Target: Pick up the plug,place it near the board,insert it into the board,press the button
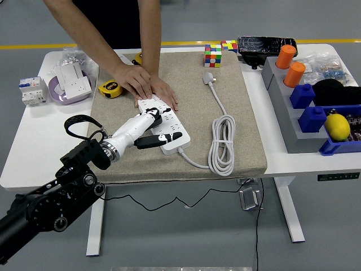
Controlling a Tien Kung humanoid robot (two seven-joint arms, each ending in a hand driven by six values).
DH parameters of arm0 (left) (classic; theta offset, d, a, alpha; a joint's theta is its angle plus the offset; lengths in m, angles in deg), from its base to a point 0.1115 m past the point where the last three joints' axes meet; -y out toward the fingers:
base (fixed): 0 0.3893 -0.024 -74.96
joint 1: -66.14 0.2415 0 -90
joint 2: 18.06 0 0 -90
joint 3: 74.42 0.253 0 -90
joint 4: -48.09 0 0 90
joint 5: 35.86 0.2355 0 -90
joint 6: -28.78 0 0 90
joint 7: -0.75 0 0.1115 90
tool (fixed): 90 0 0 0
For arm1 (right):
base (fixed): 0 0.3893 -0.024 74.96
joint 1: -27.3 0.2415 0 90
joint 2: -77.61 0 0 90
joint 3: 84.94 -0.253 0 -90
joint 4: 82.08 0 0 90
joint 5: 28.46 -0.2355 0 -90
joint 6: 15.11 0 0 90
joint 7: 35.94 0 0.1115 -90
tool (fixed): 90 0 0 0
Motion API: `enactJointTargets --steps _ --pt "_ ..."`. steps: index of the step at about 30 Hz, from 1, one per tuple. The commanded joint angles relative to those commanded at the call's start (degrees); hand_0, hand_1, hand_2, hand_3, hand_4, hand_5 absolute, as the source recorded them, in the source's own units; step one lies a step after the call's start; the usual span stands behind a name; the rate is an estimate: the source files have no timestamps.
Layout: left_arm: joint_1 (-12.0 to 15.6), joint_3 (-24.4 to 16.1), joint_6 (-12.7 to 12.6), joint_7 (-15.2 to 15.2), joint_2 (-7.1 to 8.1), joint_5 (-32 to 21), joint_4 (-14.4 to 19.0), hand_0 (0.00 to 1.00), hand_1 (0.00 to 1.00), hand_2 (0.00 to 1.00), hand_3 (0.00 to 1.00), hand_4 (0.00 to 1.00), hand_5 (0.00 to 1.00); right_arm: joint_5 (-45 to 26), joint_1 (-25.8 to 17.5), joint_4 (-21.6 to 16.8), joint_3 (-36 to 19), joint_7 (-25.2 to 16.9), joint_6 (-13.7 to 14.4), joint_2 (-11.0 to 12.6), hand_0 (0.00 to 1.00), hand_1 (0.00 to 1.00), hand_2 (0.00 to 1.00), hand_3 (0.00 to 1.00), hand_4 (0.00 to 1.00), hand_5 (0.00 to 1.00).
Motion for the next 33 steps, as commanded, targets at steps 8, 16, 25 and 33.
enactJointTargets --steps 8,16,25,33 --pt "-0.8 -0.4 0.1 -0.1 -0.45 0.6 -1.7 0.998 0.998 0.998 0.998 0.998 0.998 0.1 0.2 0.0 -0.1 0.0 0.0 0.0 0.966 0.916 0.837 0.829 0.998 0.990" --pt "-0.9 -1.6 -0.1 -0.1 -0.06 2.1 -0.1 0.998 0.998 0.998 0.998 0.998 0.998 0.0 0.0 0.0 0.0 0.0 0.0 0.0 0.966 0.916 0.837 0.829 0.998 0.991" --pt "1.2 -3.8 -3.6 0.8 1.25 5.2 6.8 0.948 0.884 0.830 0.938 0.998 0.952 0.1 -0.1 0.0 -0.2 0.0 0.0 0.0 0.965 0.917 0.838 0.828 0.998 0.992" --pt "2.6 -4.9 0.5 11.0 2.63 17.0 20.8 0.420 0.435 0.445 0.892 0.775 0.407 -0.1 -0.3 0.1 -0.2 0.0 0.0 0.1 0.963 0.917 0.838 0.828 0.998 0.991"
